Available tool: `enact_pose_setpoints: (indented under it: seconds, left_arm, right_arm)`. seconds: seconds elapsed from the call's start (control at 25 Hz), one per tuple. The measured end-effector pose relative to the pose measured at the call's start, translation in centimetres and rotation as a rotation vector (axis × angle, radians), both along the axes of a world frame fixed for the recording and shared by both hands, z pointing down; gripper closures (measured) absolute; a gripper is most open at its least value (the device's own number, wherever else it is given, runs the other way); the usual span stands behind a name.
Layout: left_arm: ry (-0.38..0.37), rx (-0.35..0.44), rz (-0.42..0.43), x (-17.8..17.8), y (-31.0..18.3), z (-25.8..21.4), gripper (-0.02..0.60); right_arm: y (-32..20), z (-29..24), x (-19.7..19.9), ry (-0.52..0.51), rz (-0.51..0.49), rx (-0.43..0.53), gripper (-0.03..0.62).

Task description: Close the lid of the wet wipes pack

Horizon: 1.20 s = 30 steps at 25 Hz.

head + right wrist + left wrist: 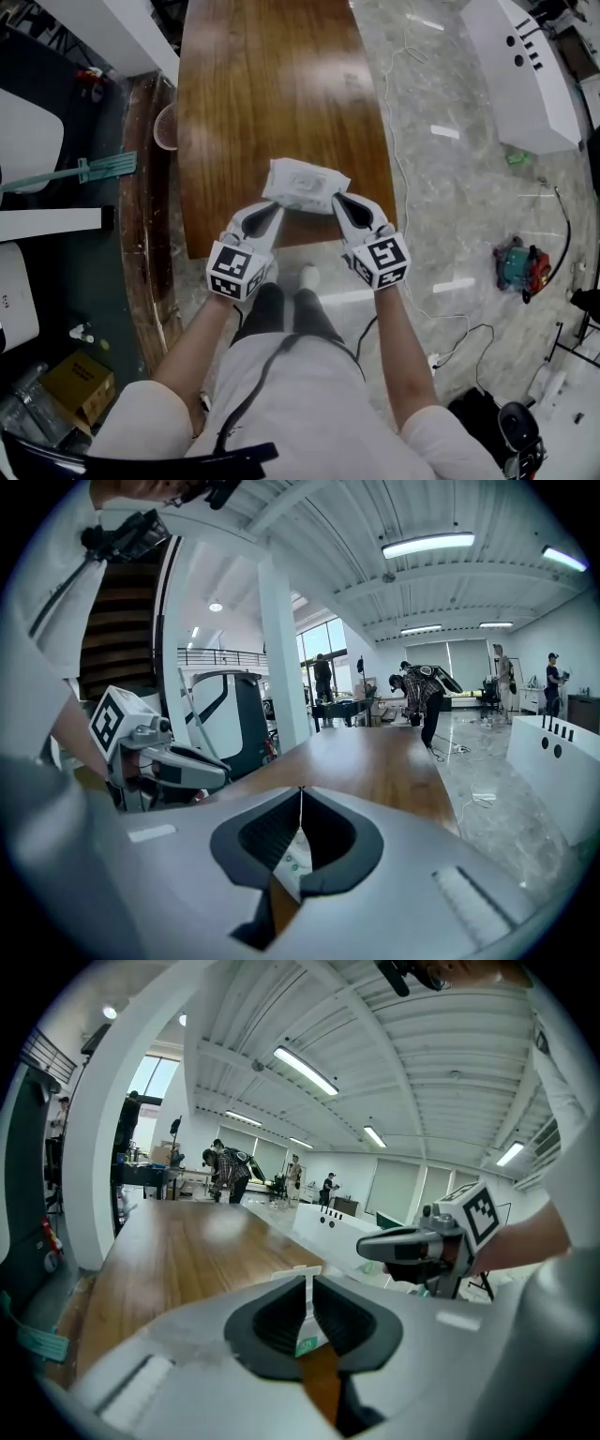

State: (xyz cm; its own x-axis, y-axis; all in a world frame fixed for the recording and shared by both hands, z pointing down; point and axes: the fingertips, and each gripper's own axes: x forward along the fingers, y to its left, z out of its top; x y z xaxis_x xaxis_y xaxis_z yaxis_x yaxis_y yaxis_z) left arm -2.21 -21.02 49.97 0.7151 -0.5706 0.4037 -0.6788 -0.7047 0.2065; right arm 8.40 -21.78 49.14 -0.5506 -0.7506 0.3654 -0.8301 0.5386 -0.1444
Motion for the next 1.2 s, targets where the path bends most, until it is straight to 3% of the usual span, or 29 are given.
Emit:
enact_pose_setpoints:
  seconds: [0.32,0.8,1.2]
  left_arm:
    - [-0.043,-0.017,0.013,1.4,-2.4,3.4,0.551]
    - [-0.057,-0.073,-0.030,2.4,-2.7,7.5,0.557]
    - [-0.059,-0.082,-0.057,2.3,-3.6,8.9,0.565]
  right_arm:
    - [-3.0,3.1,0.9,0.011,-0.020,-0.026,0.543]
    - [-3.7,7.7,1.0,0.003,-0.064,-0.077,0.424]
    - [-5.8,7.3,-1.1,0.022,-0.145,-0.018,0.401]
